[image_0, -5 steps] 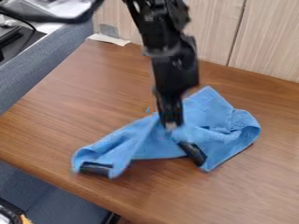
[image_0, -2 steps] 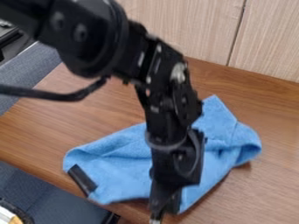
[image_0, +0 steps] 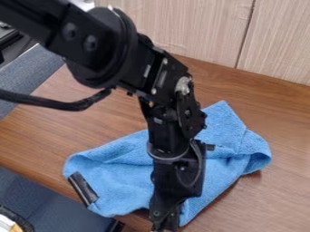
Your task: Unfold the cloth from right to the top left
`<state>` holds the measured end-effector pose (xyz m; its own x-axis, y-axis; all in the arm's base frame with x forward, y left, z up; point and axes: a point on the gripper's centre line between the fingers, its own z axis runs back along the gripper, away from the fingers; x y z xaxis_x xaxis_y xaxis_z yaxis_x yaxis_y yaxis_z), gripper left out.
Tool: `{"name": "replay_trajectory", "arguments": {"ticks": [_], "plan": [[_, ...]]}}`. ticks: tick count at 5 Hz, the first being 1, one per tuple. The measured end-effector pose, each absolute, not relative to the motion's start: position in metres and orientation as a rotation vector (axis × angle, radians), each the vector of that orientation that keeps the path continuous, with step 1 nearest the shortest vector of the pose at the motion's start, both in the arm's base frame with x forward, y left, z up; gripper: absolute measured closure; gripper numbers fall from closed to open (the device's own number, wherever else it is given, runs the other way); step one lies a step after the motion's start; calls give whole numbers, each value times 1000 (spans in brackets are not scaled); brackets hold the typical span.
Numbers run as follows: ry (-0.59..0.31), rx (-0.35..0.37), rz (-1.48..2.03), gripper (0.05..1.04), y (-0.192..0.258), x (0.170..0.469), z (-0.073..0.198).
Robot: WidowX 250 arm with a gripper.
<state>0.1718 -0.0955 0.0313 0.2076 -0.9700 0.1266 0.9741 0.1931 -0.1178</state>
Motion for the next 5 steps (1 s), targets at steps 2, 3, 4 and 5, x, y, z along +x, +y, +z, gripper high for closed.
{"name": "replay_trajectory", "arguments": {"ticks": [2, 3, 4, 5], "plan": [[-41, -160, -1348, 78, -91, 178, 38], [-61, -134, -1348, 80, -89, 179, 49], [-126, -107, -1354, 83, -89, 182, 70], [-243, -63, -1364, 83, -89, 182, 110]]}}
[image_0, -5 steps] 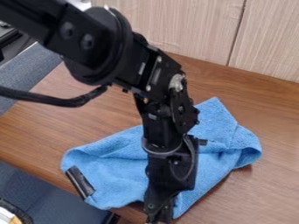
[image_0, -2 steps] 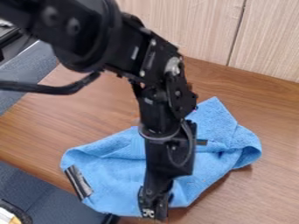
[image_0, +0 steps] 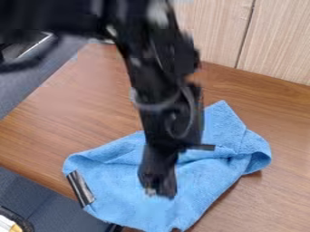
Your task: Unfold the cloth from right to the top left
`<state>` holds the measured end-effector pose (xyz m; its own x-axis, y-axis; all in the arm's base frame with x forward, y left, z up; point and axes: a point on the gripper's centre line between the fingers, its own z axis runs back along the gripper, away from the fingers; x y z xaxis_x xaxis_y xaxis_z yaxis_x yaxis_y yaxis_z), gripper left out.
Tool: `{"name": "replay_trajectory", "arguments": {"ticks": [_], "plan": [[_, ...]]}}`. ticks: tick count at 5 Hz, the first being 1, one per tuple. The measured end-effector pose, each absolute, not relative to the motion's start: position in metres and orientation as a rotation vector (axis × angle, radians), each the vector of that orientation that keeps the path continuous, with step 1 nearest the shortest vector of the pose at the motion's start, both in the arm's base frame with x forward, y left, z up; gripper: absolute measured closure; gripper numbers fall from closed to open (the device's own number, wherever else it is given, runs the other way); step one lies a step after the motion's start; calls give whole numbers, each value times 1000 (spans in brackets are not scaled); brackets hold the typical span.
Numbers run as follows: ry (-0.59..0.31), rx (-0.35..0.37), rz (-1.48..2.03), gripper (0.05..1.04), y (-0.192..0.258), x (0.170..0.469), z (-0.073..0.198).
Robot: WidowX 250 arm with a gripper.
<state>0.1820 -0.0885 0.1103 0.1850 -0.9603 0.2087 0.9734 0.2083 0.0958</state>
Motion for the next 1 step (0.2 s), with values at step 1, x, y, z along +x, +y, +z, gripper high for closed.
{"name": "replay_trajectory", "arguments": {"ticks": [1], "plan": [[-303, -38, -1363, 83, -84, 182, 128]]}}
